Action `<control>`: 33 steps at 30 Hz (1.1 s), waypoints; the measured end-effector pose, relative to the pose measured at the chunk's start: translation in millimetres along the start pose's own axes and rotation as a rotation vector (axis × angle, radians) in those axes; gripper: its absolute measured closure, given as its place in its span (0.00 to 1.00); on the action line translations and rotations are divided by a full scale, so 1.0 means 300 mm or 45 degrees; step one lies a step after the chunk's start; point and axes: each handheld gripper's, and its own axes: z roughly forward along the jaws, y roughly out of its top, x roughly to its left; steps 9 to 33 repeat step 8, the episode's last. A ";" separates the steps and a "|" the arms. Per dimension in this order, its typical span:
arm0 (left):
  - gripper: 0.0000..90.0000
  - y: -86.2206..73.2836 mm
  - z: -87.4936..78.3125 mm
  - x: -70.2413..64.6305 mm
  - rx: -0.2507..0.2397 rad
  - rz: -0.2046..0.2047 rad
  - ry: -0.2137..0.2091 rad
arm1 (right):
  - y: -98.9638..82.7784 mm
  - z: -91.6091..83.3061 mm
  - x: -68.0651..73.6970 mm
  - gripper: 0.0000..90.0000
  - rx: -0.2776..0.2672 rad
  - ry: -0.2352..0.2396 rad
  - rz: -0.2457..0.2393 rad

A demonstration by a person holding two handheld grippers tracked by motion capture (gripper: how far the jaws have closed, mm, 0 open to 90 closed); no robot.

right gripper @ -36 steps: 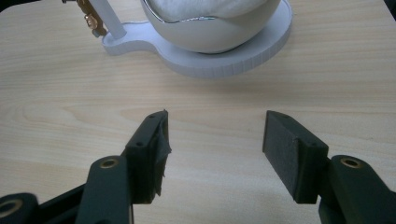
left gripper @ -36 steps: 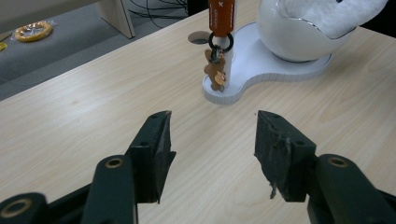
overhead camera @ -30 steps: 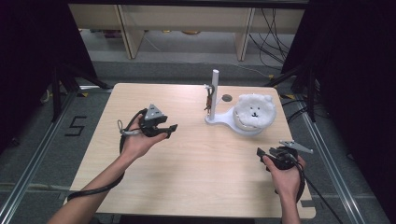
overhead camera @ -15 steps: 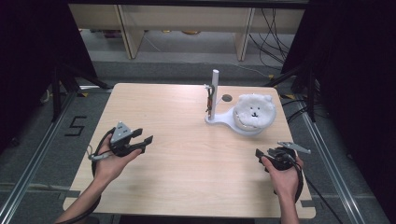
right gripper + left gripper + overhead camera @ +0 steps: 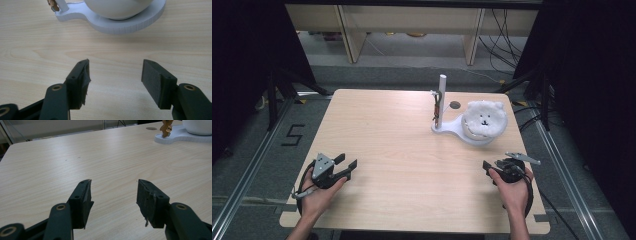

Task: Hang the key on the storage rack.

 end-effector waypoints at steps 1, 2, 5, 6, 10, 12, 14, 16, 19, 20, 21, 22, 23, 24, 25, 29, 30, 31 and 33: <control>0.50 -0.006 0.002 -0.002 -0.007 0.001 -0.002 | 0.000 -0.003 0.002 0.45 0.018 -0.012 -0.002; 0.50 -0.011 0.004 -0.003 -0.015 0.005 -0.010 | -0.004 0.006 0.003 0.45 0.000 -0.011 0.001; 0.50 -0.024 0.005 -0.013 -0.015 0.020 -0.011 | -0.007 0.007 0.004 0.45 0.014 0.008 -0.005; 0.50 -0.026 0.005 -0.014 -0.012 0.022 -0.010 | -0.006 0.013 -0.008 0.45 0.000 -0.001 -0.064; 0.49 -0.030 0.005 -0.015 -0.007 0.022 -0.009 | -0.007 0.010 0.000 0.45 0.010 0.006 -0.025; 0.49 -0.030 0.005 -0.015 -0.007 0.022 -0.009 | -0.007 0.010 0.000 0.45 0.010 0.006 -0.025; 0.49 -0.030 0.005 -0.015 -0.007 0.022 -0.009 | -0.007 0.010 0.000 0.45 0.010 0.006 -0.025; 0.49 -0.030 0.005 -0.015 -0.007 0.022 -0.009 | -0.007 0.010 0.000 0.45 0.010 0.006 -0.025; 0.49 -0.030 0.005 -0.015 -0.007 0.022 -0.009 | -0.007 0.010 0.000 0.45 0.010 0.006 -0.025; 0.49 -0.030 0.005 -0.015 -0.007 0.022 -0.009 | -0.007 0.010 0.000 0.45 0.010 0.006 -0.025; 0.49 -0.030 0.005 -0.015 -0.007 0.022 -0.009 | -0.007 0.010 0.000 0.45 0.010 0.006 -0.025; 0.49 -0.030 0.005 -0.015 -0.007 0.022 -0.009 | -0.007 0.010 0.000 0.45 0.010 0.006 -0.025; 0.49 -0.030 0.005 -0.015 -0.007 0.022 -0.009 | -0.007 0.010 0.000 0.45 0.010 0.006 -0.025; 0.49 -0.030 0.005 -0.015 -0.007 0.022 -0.009 | -0.007 0.010 0.000 0.45 0.010 0.006 -0.025; 0.49 -0.030 0.005 -0.015 -0.007 0.022 -0.009 | -0.007 0.010 0.000 0.45 0.010 0.006 -0.025; 0.49 -0.030 0.005 -0.015 -0.007 0.022 -0.009 | -0.007 0.010 0.000 0.45 0.010 0.006 -0.025; 0.49 -0.030 0.005 -0.015 -0.007 0.022 -0.009 | -0.007 0.010 0.000 0.45 0.010 0.006 -0.025; 0.49 -0.030 0.005 -0.015 -0.007 0.022 -0.009 | -0.007 0.010 0.000 0.45 0.010 0.006 -0.025; 0.49 -0.030 0.005 -0.015 -0.007 0.022 -0.009 | -0.007 0.010 0.000 0.45 0.010 0.006 -0.025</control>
